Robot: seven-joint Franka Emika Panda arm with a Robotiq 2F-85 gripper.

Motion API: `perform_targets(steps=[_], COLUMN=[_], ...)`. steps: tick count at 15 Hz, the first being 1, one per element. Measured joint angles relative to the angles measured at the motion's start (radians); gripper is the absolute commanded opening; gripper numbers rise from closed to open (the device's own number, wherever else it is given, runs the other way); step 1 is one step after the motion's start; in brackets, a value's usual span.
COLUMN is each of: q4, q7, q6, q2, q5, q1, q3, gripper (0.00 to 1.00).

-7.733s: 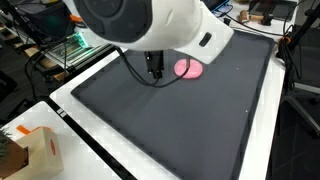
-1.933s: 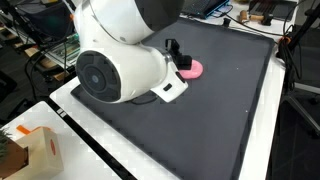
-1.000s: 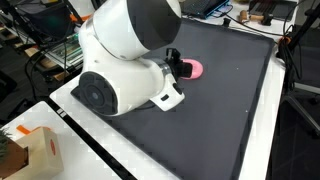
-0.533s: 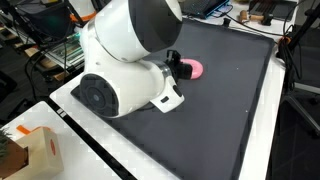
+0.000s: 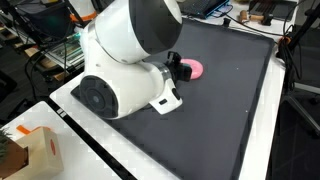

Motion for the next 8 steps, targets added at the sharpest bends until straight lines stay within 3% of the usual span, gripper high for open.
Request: perform_targets(steps=[8], q4=[0.007], q7=[0.045], q6=[0.000], q2=[0.001], q5=[-0.008], q1=[0.007], q3=[-0.001], gripper=[0.25])
